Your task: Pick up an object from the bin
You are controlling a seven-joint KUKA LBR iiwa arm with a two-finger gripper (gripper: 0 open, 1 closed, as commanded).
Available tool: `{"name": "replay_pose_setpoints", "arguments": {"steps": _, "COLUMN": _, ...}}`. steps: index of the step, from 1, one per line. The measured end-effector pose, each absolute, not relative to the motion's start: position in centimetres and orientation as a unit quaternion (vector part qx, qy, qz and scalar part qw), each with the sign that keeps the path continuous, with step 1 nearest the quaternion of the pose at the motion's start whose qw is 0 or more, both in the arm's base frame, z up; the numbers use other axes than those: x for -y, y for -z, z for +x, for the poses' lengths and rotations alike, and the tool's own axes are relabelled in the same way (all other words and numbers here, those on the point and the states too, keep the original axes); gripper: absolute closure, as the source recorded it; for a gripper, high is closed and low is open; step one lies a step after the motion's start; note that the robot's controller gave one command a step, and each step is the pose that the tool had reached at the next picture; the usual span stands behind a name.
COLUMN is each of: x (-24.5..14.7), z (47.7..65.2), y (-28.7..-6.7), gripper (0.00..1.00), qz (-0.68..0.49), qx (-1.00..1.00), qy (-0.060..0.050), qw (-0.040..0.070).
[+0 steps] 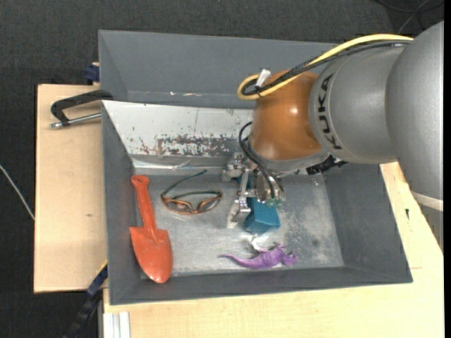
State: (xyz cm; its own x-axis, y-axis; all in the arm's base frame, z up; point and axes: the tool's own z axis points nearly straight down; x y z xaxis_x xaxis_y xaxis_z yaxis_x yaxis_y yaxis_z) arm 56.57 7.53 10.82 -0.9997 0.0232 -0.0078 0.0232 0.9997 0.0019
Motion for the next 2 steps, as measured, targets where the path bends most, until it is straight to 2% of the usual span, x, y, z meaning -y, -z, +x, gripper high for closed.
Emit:
{"name": "replay_pose_setpoints", "arguments": {"steps": 1, "x": -7.5, "z": 56.9, "y": -8.3, "gripper": 0.0, "qz": 0.047, "qx": -0.999, "qy": -0.003, "qw": 0.0}}
{"name": "replay_pose_setpoints", "arguments": {"steps": 2, "x": -9.6, "z": 59.0, "y": -7.6, "gripper": 0.0, "qz": 0.043, "qx": -0.999, "qy": 0.0, "qw": 0.002}}
